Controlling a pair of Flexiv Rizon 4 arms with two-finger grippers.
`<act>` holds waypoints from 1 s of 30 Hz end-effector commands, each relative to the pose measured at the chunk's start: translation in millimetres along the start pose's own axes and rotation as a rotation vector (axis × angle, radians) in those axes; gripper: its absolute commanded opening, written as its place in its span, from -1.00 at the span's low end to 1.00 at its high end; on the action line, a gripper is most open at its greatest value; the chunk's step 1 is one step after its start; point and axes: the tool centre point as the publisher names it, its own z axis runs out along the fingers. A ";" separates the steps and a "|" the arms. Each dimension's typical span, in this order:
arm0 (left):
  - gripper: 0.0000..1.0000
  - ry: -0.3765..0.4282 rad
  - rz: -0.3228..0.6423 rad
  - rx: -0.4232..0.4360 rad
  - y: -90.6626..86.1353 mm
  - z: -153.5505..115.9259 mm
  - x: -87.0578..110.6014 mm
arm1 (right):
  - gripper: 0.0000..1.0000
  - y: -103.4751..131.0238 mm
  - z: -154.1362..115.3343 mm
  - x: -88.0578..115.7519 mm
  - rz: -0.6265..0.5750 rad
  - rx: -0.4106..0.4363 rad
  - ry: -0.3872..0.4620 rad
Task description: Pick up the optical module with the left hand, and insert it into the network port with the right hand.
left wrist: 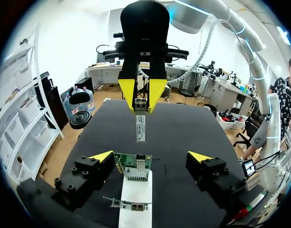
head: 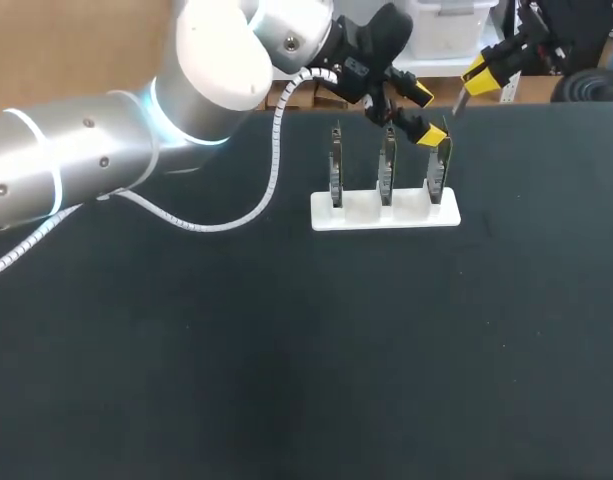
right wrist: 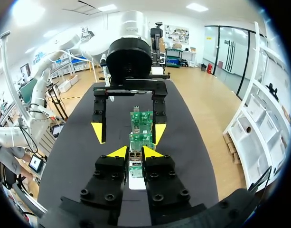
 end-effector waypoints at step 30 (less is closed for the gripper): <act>1.00 0.008 0.006 0.013 2.5 1.8 -1.9 | -1.00 9.8 10.3 -1.8 0.020 0.003 0.089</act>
